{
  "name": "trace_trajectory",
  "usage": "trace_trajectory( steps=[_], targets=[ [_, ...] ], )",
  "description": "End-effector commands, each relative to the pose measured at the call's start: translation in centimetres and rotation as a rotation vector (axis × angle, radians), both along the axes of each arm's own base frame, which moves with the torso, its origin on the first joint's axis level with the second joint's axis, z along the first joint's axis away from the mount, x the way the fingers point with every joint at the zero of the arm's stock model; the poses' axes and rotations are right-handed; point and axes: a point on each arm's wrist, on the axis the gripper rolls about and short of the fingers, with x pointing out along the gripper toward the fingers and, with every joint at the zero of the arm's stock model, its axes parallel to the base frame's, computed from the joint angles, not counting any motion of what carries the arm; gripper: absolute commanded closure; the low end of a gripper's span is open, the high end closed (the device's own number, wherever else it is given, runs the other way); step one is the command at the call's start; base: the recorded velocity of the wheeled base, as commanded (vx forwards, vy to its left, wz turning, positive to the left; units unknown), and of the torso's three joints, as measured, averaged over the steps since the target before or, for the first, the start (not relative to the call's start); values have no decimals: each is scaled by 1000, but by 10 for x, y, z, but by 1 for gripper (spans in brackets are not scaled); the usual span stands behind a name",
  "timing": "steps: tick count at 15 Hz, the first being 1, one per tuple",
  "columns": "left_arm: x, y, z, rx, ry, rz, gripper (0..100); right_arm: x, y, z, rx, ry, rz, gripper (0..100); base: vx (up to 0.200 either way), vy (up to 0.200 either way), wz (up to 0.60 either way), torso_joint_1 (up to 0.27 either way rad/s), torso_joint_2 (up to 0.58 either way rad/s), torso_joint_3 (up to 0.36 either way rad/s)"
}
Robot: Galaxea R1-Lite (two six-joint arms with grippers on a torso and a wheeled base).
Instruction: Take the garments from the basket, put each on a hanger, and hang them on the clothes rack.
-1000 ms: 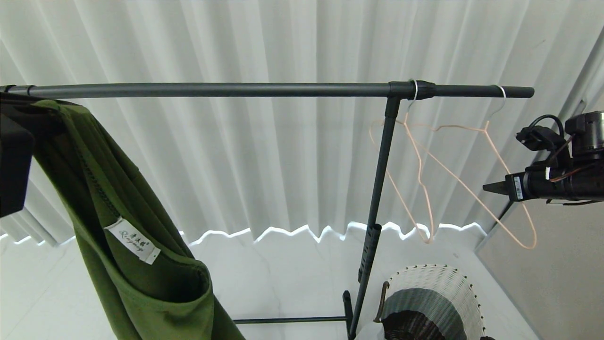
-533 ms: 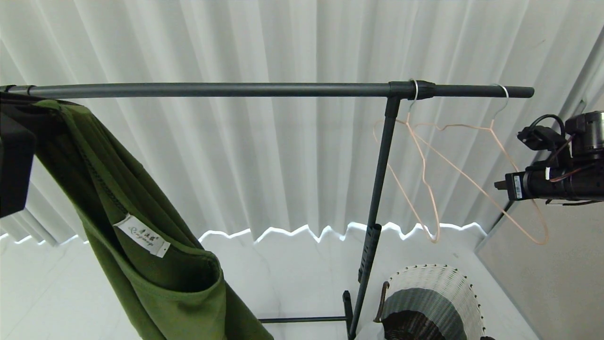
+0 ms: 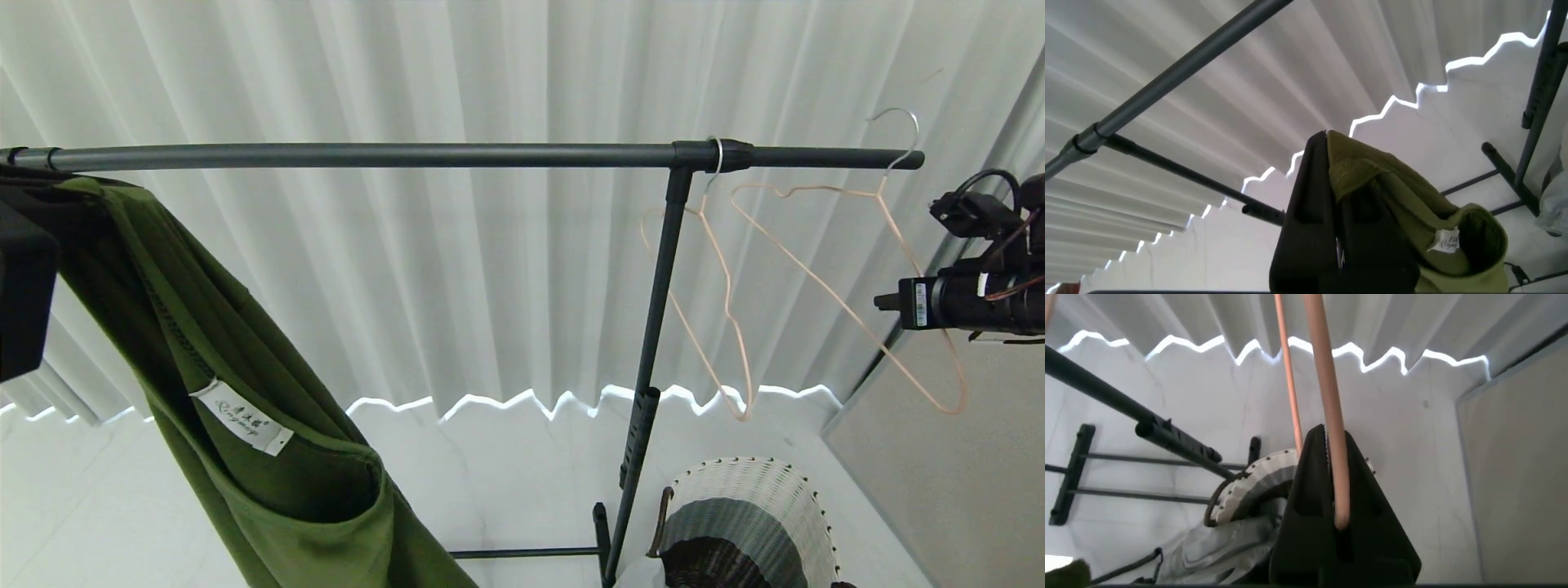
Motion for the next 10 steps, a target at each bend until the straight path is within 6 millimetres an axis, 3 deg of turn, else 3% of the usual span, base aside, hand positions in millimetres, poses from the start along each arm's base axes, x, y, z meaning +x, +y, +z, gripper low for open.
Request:
trace_trajectory(
  steps=[1,3,6,10],
  targets=[
    [0,0,0,0,0,0,100,-23,0,12,-8,-39,-15,100,0,0,0,0,0,0],
    [0,0,0,2,0,0,100,-39,-1,11,-28,-37,-55,100,0,0,0,0,0,0],
    [0,0,0,0,-1,0,100,-80,0,3,-50,-26,-92,100,0,0,0,0,0,0],
    [-1,2,1,16,-6,-2,100,-112,1,-7,-57,-22,-91,100,-200,0,0,6,4,6]
  ],
)
